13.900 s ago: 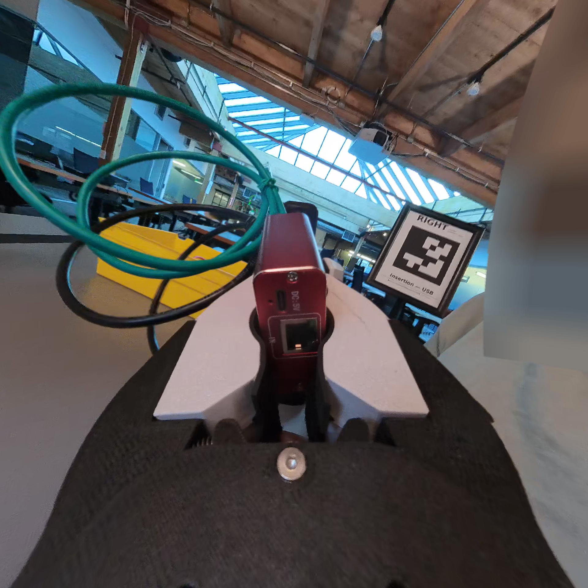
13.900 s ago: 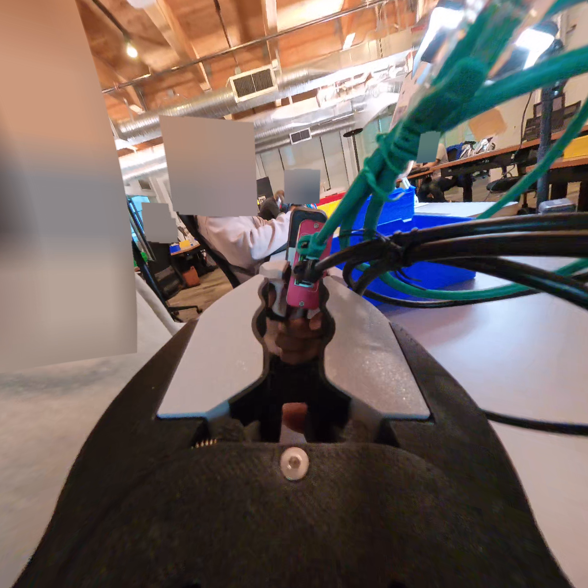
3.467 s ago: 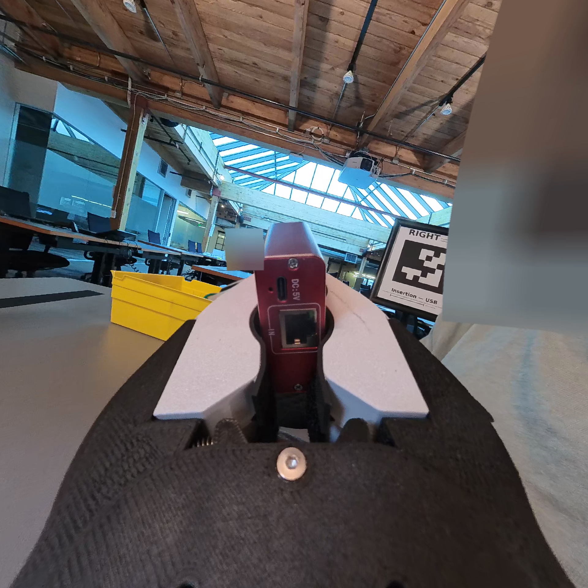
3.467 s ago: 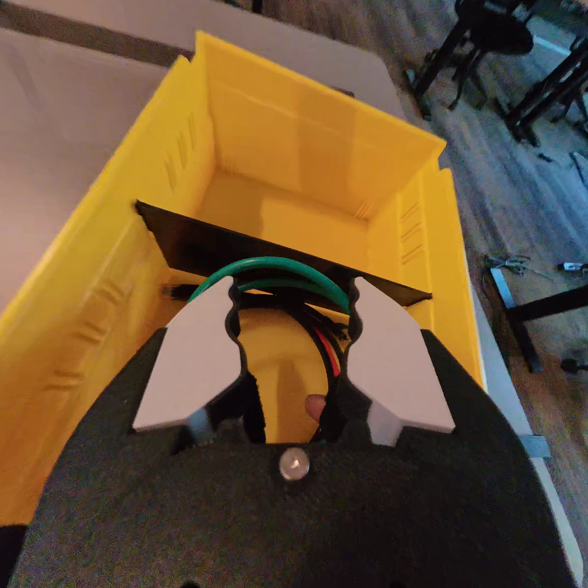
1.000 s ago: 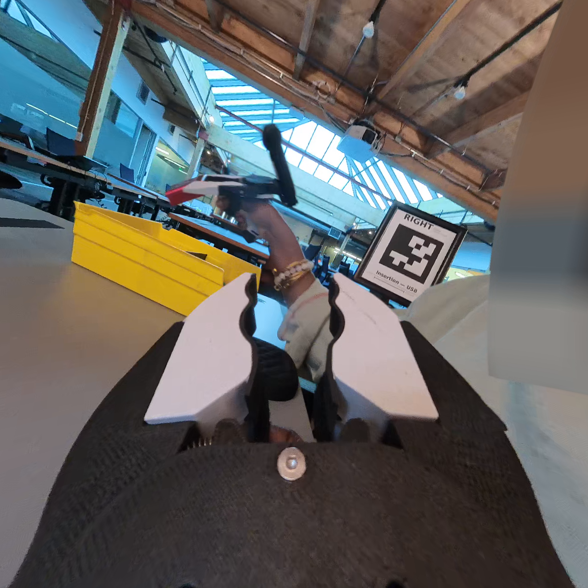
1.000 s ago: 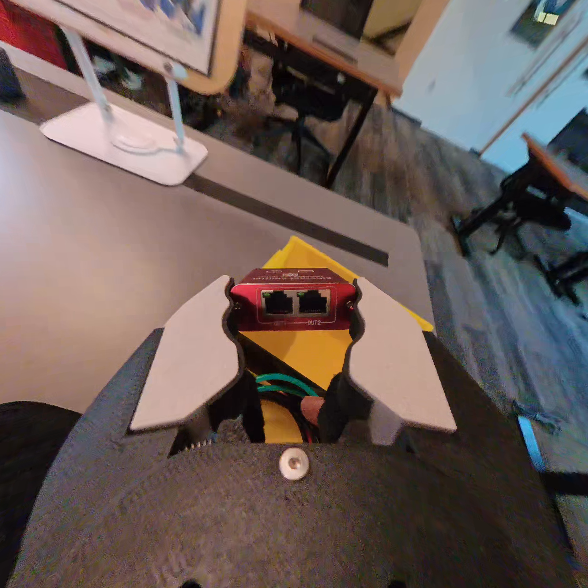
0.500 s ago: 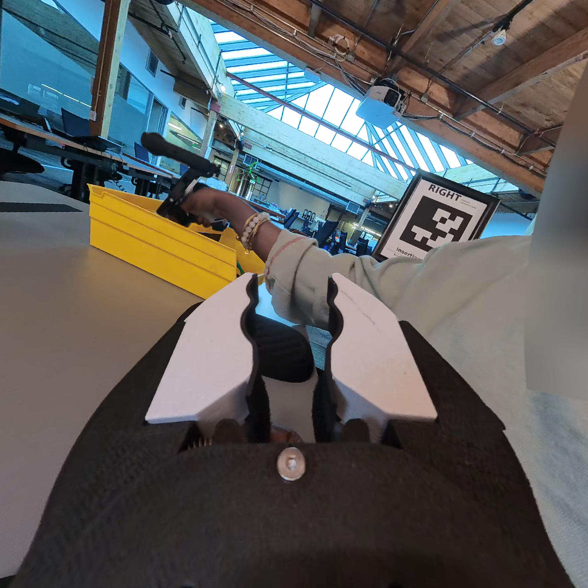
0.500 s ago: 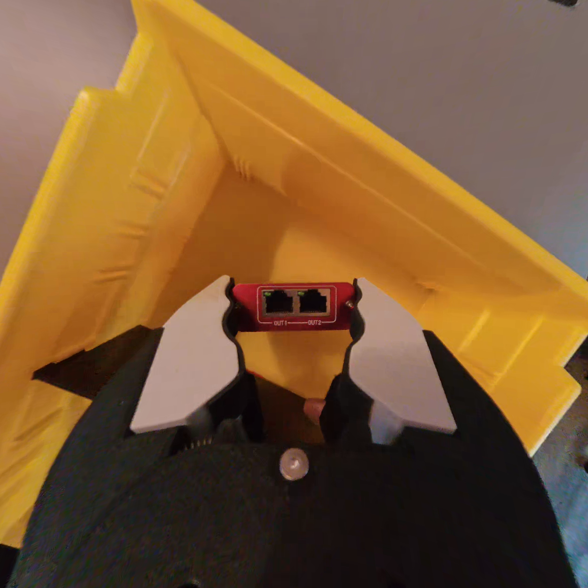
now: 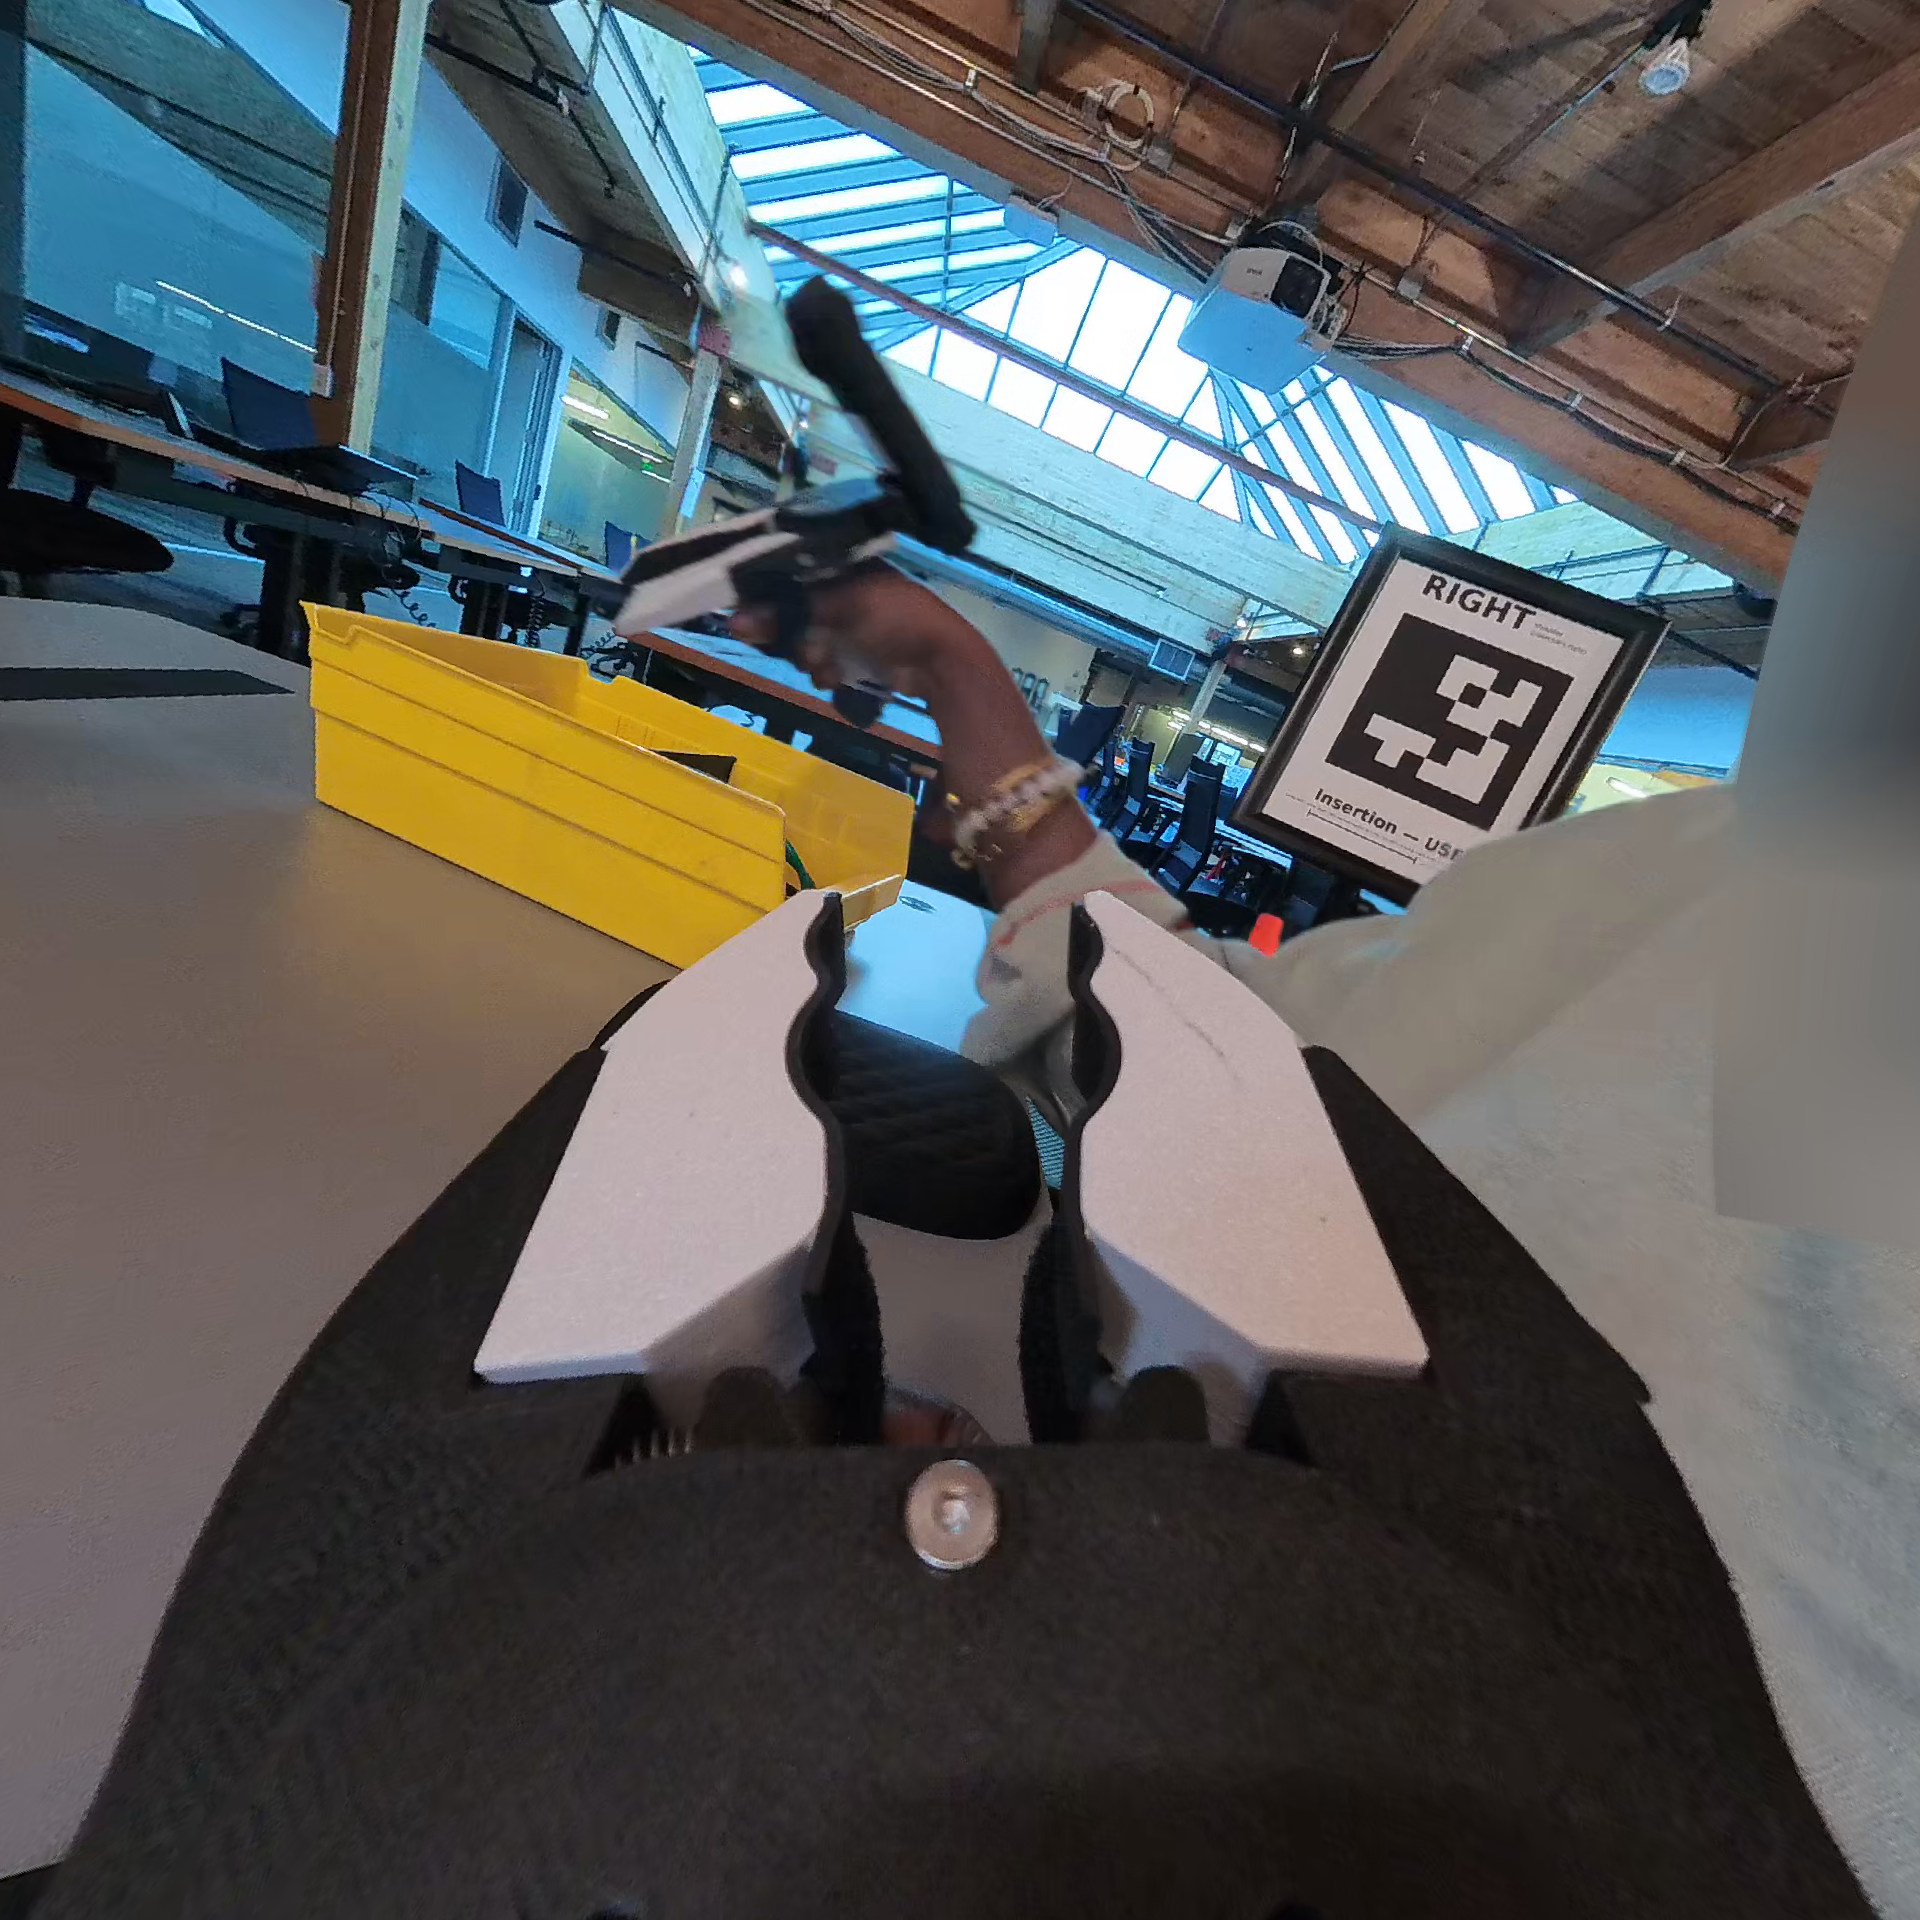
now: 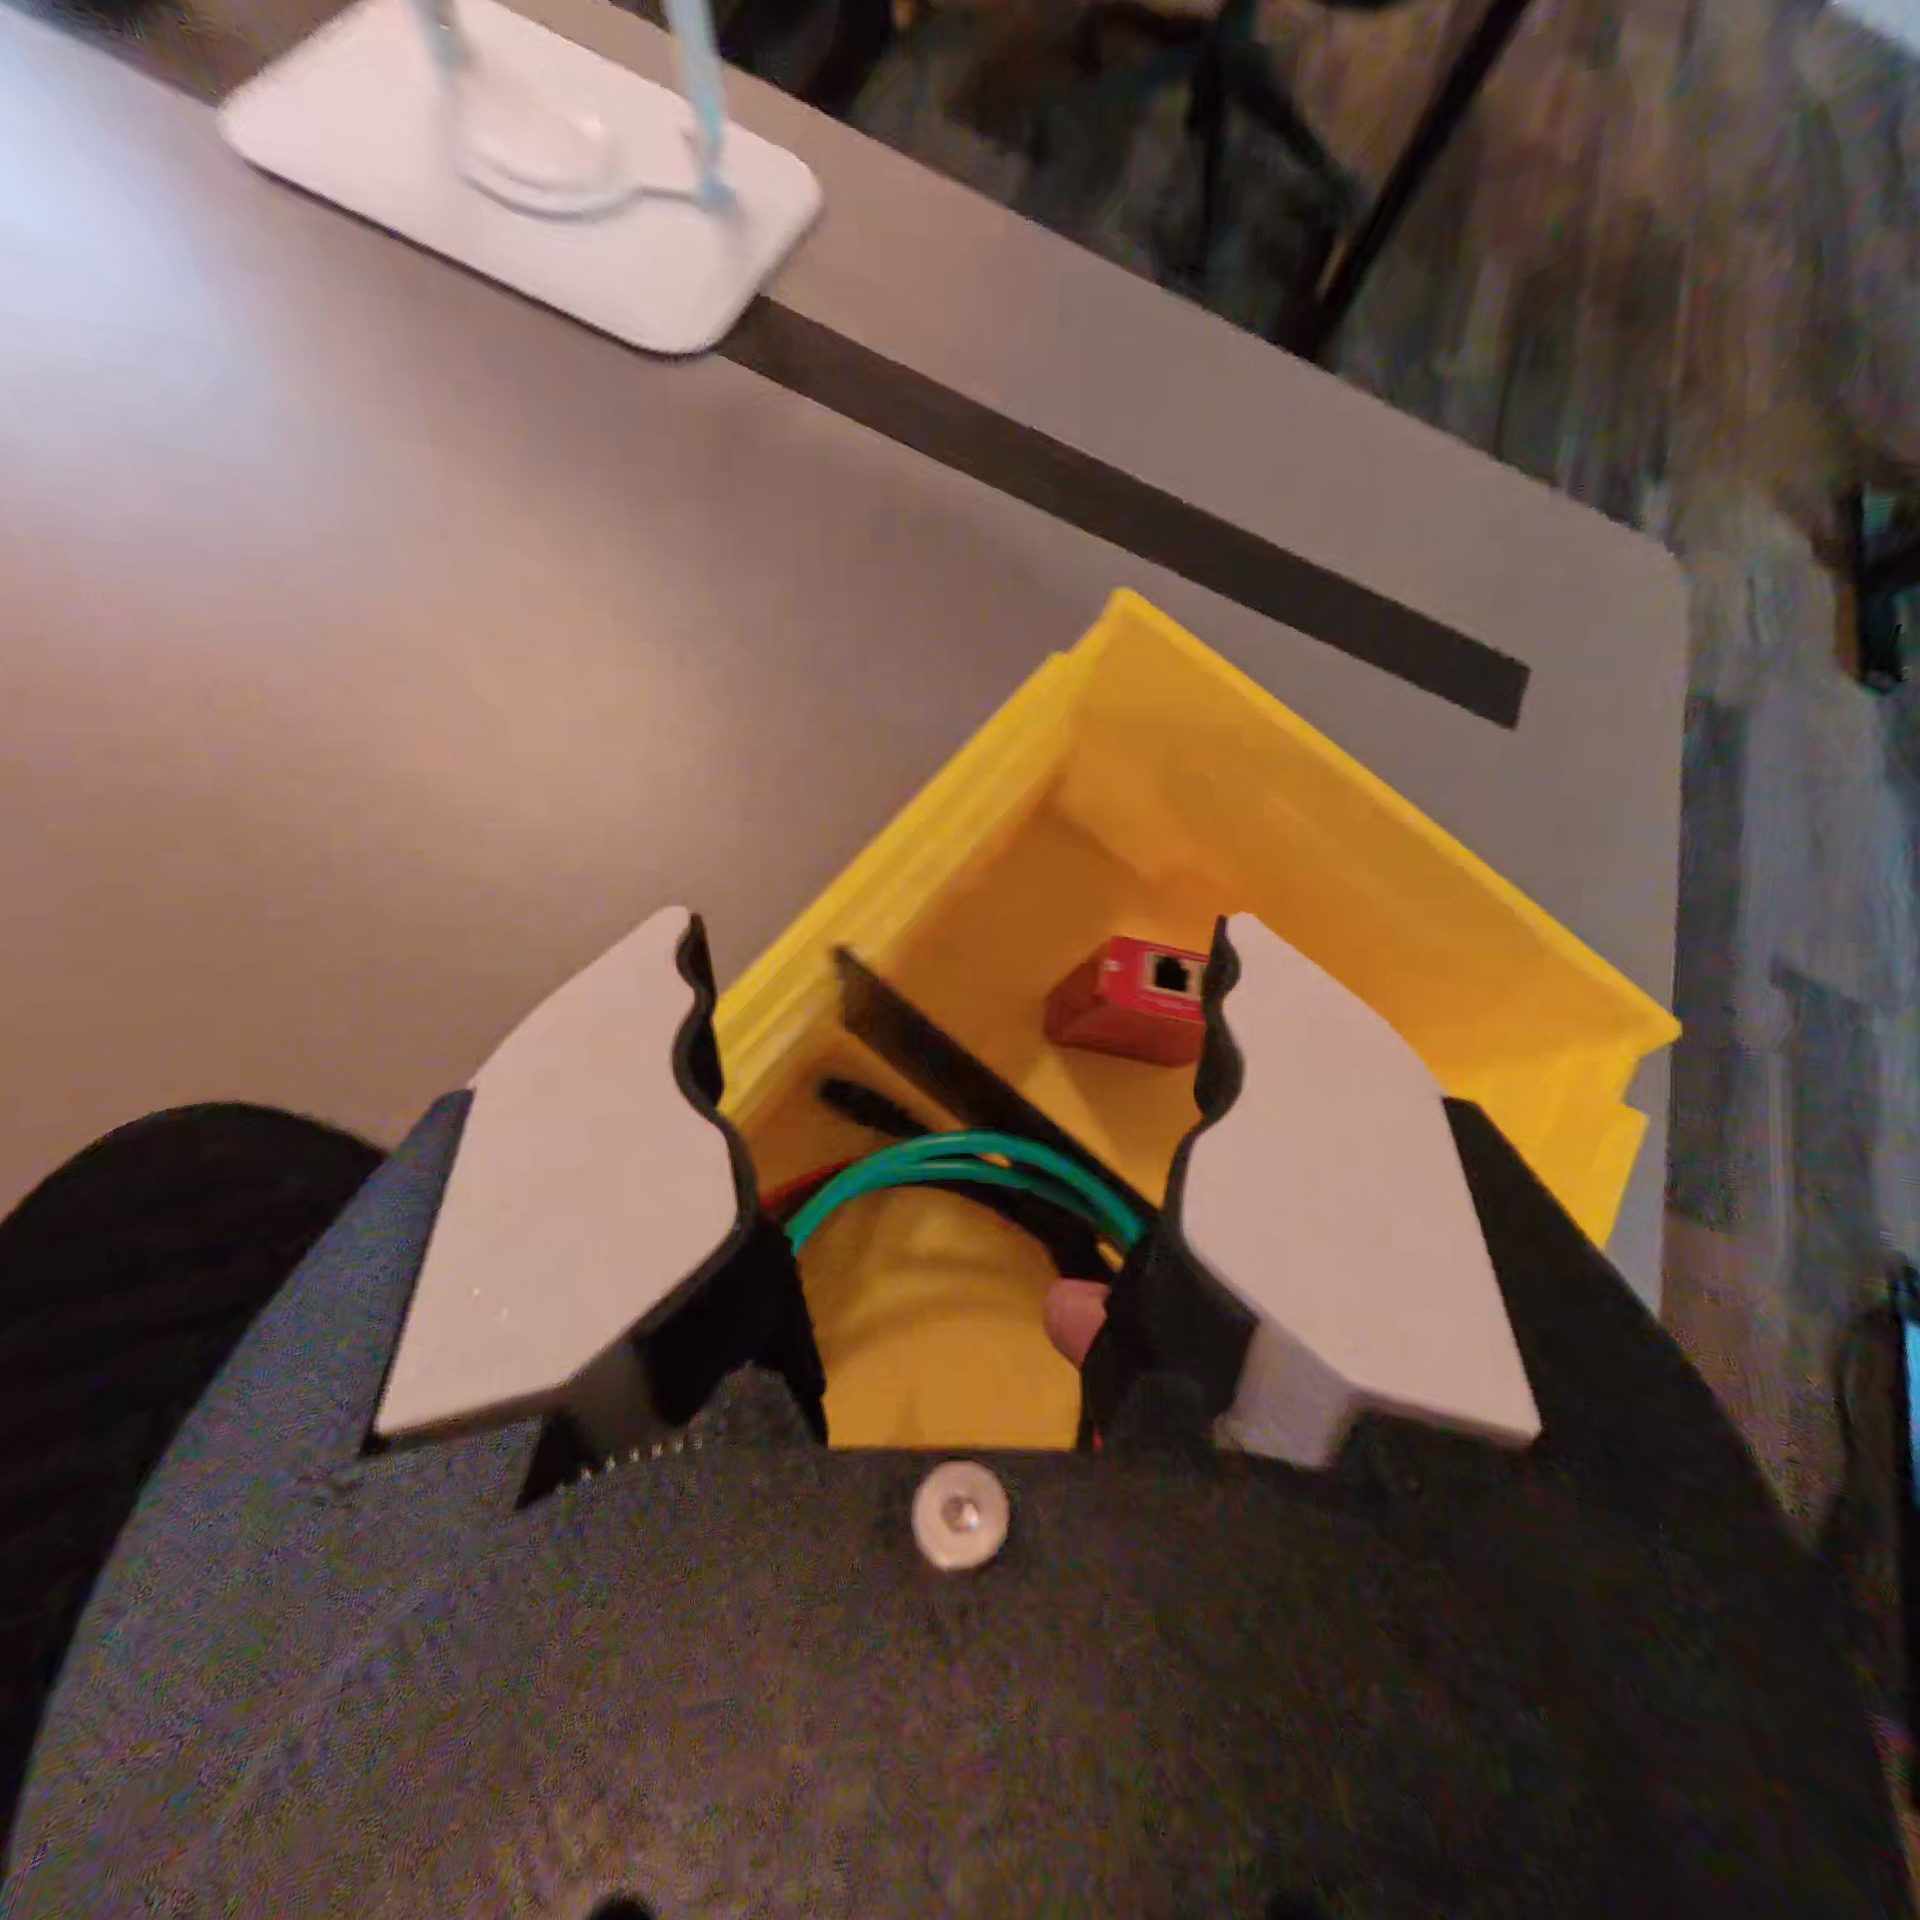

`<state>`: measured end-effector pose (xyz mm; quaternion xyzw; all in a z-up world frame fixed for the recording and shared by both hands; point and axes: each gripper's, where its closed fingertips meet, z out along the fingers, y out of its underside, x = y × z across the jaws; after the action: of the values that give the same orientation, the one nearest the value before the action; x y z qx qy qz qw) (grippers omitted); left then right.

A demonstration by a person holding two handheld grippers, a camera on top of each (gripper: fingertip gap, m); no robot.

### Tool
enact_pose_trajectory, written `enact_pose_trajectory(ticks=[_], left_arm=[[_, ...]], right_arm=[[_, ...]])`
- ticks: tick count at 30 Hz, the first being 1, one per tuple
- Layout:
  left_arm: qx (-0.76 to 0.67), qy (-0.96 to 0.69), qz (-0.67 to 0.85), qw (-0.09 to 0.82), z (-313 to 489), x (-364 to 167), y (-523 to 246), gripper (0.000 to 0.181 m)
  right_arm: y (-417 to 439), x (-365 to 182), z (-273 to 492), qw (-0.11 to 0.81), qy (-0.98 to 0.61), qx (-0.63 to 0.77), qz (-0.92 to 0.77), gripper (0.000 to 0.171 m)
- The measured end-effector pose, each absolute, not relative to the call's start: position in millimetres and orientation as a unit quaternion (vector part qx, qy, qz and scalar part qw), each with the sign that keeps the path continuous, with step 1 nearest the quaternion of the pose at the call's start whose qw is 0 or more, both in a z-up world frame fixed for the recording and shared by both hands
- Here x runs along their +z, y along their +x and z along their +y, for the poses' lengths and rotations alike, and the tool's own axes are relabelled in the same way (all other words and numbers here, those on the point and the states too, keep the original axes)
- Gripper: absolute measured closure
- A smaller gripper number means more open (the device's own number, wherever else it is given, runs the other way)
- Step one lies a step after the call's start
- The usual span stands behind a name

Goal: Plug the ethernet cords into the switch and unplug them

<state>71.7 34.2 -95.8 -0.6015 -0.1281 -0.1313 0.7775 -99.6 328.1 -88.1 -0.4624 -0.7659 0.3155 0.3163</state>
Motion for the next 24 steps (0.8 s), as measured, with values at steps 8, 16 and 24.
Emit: enact_pose_trajectory(ticks=[8, 16, 24], left_arm=[[-0.117, -0.612, -0.127, 0.772, 37, -99, 72, 0.140], [-0.118, -0.608, -0.133, 0.774, 36, -99, 70, 0.141], [-0.105, -0.618, -0.128, 0.769, 38, -102, 71, 0.141]], right_arm=[[4, -151, 273, 0.291, -0.452, 0.281, -0.795, 0.092], [-11, -189, 264, 0.324, -0.412, 0.265, -0.810, 0.147], [-41, -189, 248, 0.327, -0.387, 0.265, -0.821, 0.146]])
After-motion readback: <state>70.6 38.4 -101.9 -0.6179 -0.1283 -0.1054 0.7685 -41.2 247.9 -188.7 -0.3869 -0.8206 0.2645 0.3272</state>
